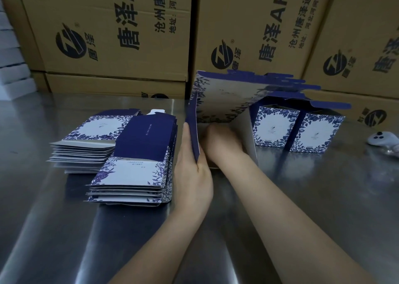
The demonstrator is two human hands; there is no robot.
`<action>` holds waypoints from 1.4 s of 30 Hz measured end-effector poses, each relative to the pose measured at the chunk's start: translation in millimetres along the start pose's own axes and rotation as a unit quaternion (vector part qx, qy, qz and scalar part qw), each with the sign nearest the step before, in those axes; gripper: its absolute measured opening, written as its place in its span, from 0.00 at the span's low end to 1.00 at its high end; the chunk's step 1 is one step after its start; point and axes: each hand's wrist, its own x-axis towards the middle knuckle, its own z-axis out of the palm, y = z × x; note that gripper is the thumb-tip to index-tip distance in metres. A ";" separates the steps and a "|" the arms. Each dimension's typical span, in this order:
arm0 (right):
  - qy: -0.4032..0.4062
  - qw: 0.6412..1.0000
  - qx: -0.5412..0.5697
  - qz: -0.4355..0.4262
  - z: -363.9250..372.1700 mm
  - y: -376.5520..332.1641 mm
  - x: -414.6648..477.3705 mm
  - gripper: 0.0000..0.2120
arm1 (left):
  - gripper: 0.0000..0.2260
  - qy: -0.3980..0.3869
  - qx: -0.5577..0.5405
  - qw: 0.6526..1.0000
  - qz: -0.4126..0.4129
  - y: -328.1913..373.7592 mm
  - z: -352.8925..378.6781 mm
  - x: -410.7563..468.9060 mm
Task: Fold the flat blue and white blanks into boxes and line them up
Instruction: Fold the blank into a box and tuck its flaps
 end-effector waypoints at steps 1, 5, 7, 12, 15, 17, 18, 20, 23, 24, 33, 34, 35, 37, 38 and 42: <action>-0.001 1.000 -0.007 0.006 -0.6 0.6 -0.8 0.10 | 0.25 0.003 -0.001 1.000 -0.002 1.6 -0.4 -0.2; -0.091 0.995 -0.038 0.006 -1.9 1.6 1.2 0.08 | 0.23 -0.002 0.007 1.000 -0.005 1.0 1.0 -0.2; -0.114 0.992 -0.052 -0.004 -3.0 2.0 1.6 0.11 | 0.23 -0.007 0.009 1.000 -0.003 -0.1 0.8 0.1; -0.114 0.992 -0.047 -0.003 -2.8 2.0 -0.5 0.10 | 0.24 -0.007 0.017 1.000 -0.002 2.6 0.2 0.9; -0.014 0.999 -0.013 0.029 -0.6 4.2 -0.6 0.09 | 0.24 0.005 0.012 1.000 -0.002 2.6 -1.3 0.9; -0.009 0.998 -0.031 0.049 0.8 5.0 -1.0 0.10 | 0.23 0.006 0.011 1.000 -0.012 3.9 -1.8 1.4; -0.026 0.997 -0.047 0.049 2.1 5.4 0.0 0.12 | 0.22 0.007 0.013 1.000 -0.012 4.0 -1.3 1.4; -0.053 0.996 -0.058 0.045 3.1 6.0 1.0 0.13 | 0.22 0.020 0.019 1.000 -0.005 2.8 -0.2 1.4; -0.068 0.996 -0.037 0.046 1.8 6.5 2.8 0.13 | 0.22 0.020 0.025 0.999 -0.008 3.7 0.1 2.1; -0.059 0.997 -0.034 0.043 1.7 6.3 2.5 0.13 | 0.22 0.015 0.024 1.000 -0.011 3.6 -0.4 1.7; -0.050 0.998 0.001 -0.028 2.6 -3.8 2.9 0.17 | 0.22 0.014 0.015 0.999 -0.035 9.5 -3.7 2.7; -0.086 0.996 -0.013 -0.036 3.3 -4.1 3.0 0.17 | 0.22 0.015 0.018 0.999 -0.039 9.4 -3.7 2.5; -0.108 0.993 -0.027 -0.043 3.8 -4.1 3.3 0.16 | 0.22 0.016 0.023 0.999 -0.041 9.4 -3.4 2.5; -0.122 0.990 -0.047 -0.055 4.2 -4.0 3.8 0.16 | 0.22 0.019 0.031 0.999 -0.039 9.0 -2.7 2.7; -0.127 0.989 -0.053 -0.062 3.9 -4.4 3.4 0.16 | 0.22 0.019 0.034 0.999 -0.037 8.9 -2.5 2.9; -0.108 0.991 -0.007 -0.074 0.2 -6.0 -0.3 0.16 | 0.23 0.014 0.033 0.999 -0.039 10.8 -4.3 2.3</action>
